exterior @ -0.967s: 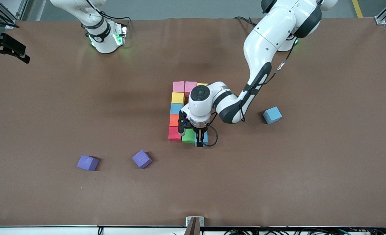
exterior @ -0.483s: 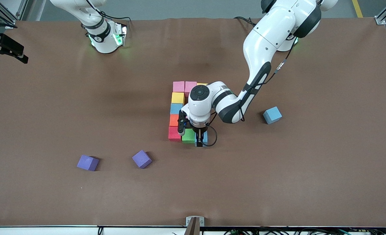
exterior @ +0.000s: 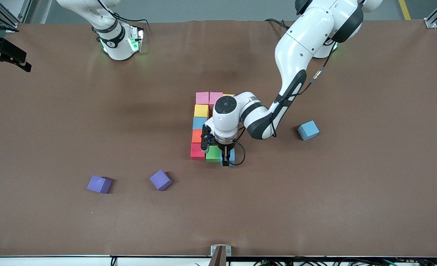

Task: Arrange 11 blocks into digit 3
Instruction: 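Lower the cyan cube beside the green cube with the left gripper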

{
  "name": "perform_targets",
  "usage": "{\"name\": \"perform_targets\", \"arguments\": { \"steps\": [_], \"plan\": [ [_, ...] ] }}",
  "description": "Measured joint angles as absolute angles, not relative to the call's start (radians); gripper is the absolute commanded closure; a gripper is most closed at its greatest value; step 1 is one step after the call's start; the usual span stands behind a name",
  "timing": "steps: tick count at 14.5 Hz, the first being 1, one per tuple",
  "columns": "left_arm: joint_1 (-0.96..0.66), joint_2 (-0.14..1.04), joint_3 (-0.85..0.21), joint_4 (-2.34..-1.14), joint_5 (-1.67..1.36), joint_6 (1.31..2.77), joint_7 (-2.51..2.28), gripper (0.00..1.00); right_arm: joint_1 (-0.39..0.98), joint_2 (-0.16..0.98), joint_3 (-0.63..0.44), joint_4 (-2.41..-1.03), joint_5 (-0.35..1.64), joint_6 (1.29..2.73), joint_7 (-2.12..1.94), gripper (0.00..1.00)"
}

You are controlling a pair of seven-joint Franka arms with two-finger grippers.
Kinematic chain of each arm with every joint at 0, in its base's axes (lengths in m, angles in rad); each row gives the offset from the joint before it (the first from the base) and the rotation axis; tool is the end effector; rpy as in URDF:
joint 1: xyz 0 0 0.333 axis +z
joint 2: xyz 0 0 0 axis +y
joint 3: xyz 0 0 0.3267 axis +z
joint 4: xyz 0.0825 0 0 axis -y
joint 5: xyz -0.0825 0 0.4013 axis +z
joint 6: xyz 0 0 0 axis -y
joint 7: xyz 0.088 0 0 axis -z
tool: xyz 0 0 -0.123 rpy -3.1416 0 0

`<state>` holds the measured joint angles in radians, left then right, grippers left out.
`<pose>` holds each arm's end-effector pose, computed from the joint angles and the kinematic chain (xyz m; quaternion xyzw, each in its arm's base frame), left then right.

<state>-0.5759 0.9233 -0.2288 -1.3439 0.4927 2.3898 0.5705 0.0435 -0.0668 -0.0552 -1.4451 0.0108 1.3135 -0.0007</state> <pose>0.5733 -0.5250 0.1715 -0.6883 0.7154 -0.0867 0.0835 0.5185 -0.0058 0.6937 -0.9994 0.0042 0.0324 0.0073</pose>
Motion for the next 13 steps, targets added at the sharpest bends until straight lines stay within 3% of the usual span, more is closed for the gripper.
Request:
{"name": "perform_targets", "arguments": {
  "steps": [9, 12, 13],
  "plan": [
    [-0.596, 0.924, -0.216, -1.339, 0.495, 2.380, 0.572, 0.72, 0.043, -0.067, -0.055, -1.445, 0.011, 1.314, -0.001, 0.00],
    [-0.602, 0.924, -0.215, -1.339, 0.495, 2.378, 0.572, 0.61, 0.043, -0.067, -0.055, -1.445, 0.011, 1.314, -0.001, 0.00],
    [-0.603, 0.924, -0.215, -1.339, 0.495, 2.378, 0.572, 0.47, 0.043, -0.067, -0.055, -1.445, 0.011, 1.314, -0.001, 0.00]
  ]
}}
